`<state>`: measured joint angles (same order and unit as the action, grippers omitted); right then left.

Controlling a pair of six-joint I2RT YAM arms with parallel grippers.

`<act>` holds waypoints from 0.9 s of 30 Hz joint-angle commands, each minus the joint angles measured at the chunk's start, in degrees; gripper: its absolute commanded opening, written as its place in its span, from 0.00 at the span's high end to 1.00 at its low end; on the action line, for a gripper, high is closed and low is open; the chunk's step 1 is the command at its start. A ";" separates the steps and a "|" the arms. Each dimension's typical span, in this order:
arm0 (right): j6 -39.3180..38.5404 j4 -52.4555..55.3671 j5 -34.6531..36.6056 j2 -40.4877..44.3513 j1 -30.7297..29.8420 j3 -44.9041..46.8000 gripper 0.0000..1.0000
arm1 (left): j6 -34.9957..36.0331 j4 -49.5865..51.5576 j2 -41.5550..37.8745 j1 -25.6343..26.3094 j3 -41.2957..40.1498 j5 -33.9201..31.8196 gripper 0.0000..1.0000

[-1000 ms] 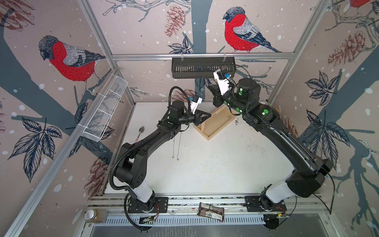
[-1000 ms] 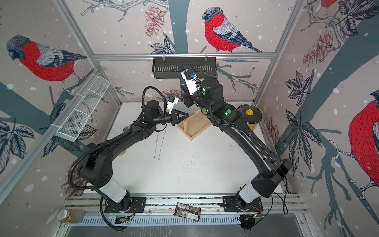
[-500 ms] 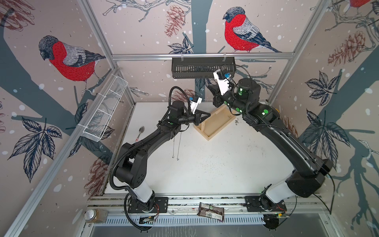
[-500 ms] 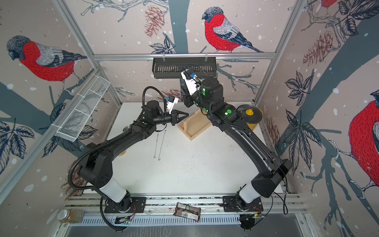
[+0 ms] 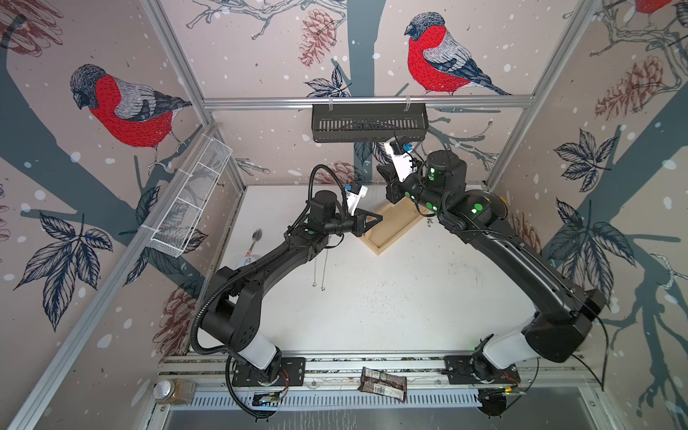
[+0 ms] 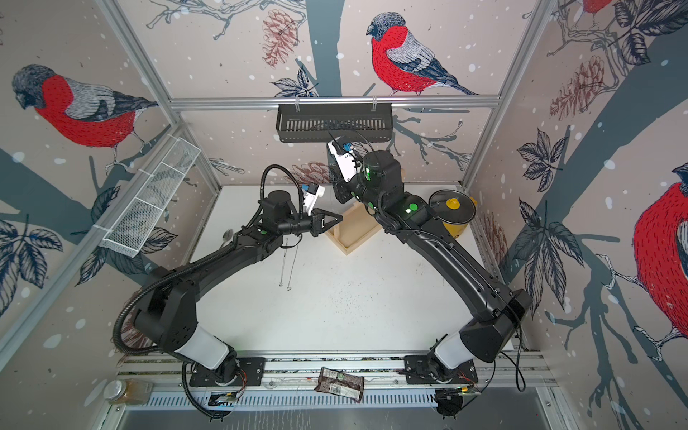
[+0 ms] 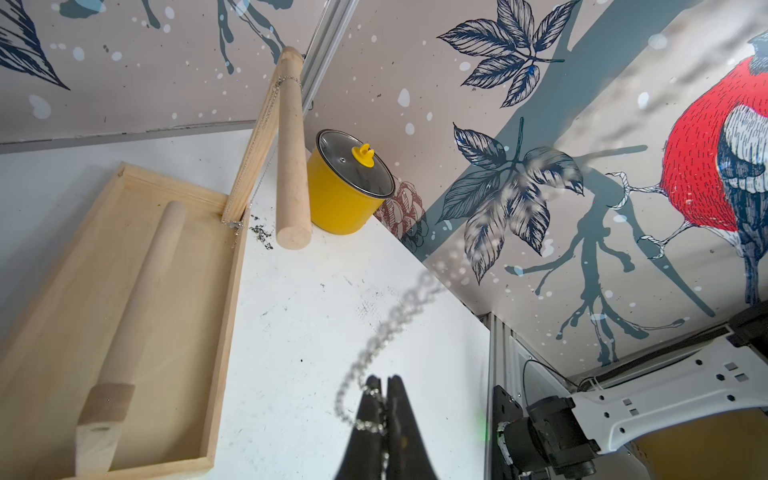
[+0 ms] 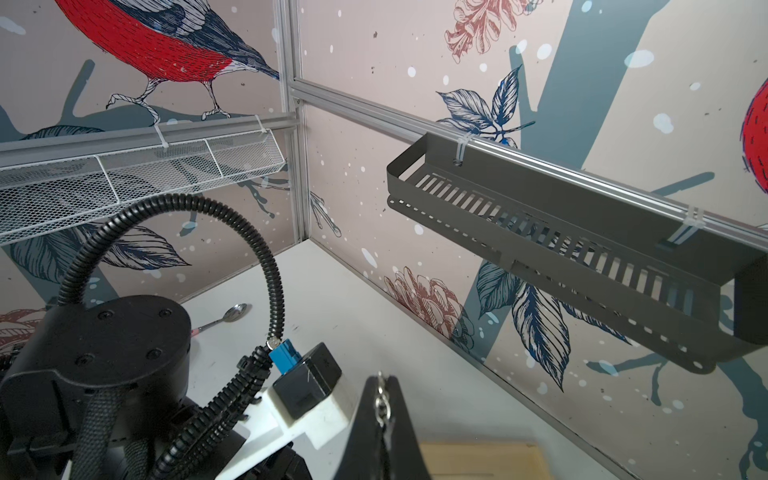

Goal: Take the necklace off the jewelry display stand
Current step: Place the necklace at the center of the board.

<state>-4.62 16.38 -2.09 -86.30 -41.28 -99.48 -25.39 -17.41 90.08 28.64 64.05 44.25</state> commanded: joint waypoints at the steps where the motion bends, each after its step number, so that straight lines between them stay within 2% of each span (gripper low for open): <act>1: 0.04 -1.50 -1.81 0.82 -0.03 0.89 0.96 | -1.49 -0.96 -1.96 -0.01 -1.87 -0.66 1.00; 14: 1.96 -5.22 -4.66 3.05 -0.21 10.32 0.96 | -1.46 4.41 -11.64 0.08 -14.13 -1.92 1.00; 22: 4.12 -9.16 -6.78 1.83 -0.86 15.93 0.96 | -4.58 3.65 -17.74 0.05 -22.89 -4.99 1.00; 27: 5.22 -11.88 -6.74 0.32 -2.11 19.68 0.96 | -4.28 8.69 -20.82 0.05 -25.80 -9.88 1.00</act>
<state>-1.17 8.56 -7.99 -85.47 -43.00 -80.93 -29.58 -11.03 70.63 28.71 39.46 37.36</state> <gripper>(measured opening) 0.052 0.062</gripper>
